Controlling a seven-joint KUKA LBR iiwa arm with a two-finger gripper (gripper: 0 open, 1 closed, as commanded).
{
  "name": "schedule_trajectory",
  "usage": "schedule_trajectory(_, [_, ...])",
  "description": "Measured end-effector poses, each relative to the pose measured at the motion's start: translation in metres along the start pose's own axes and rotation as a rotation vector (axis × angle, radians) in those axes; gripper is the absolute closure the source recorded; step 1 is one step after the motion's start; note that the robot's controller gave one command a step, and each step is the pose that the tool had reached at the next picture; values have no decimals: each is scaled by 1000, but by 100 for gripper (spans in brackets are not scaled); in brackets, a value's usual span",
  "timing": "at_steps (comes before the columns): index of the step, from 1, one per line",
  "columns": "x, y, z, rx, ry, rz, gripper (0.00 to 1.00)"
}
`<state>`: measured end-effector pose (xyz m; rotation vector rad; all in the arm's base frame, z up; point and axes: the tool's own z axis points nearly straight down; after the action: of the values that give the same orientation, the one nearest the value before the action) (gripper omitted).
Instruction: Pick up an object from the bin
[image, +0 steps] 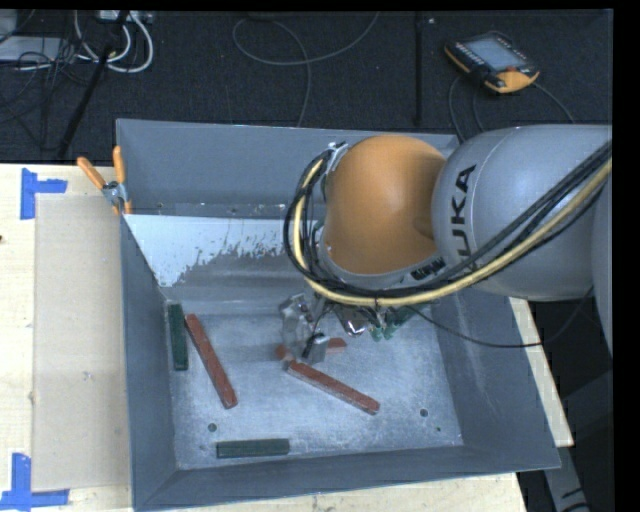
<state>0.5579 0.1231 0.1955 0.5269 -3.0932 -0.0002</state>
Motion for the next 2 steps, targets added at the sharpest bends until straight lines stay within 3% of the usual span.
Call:
schedule_trajectory(1, [-2,0,-60,0,-3,-87,100])
schedule_trajectory(2, [-15,-52,48,1,-8,-98,0])
